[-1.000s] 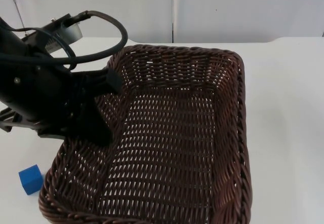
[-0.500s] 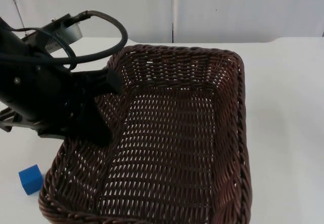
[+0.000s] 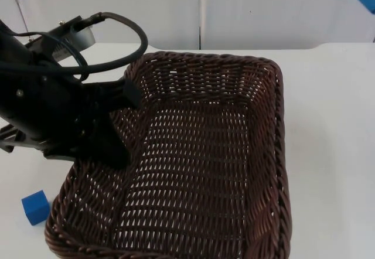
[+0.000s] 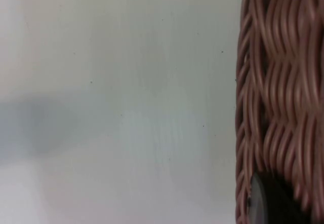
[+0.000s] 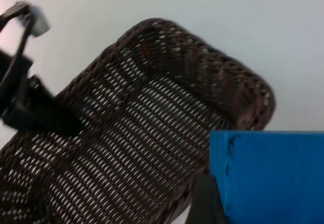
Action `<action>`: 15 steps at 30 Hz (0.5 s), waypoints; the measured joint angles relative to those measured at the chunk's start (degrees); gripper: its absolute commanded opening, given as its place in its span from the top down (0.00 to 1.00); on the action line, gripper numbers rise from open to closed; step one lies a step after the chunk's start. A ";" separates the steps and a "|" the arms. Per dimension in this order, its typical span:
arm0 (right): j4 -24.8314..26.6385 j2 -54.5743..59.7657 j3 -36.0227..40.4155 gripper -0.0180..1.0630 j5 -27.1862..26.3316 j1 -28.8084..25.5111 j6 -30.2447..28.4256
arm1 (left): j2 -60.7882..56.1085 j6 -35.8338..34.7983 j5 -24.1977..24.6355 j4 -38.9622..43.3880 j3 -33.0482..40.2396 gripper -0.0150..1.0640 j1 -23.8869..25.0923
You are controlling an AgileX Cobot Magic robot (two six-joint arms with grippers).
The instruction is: Pick up the basket with the left hand and place the largest block into the basket with the right hand.
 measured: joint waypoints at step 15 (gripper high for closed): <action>-6.24 0.11 0.00 0.98 -8.88 15.34 -0.89 | 0.00 0.00 0.00 0.00 0.00 0.99 0.00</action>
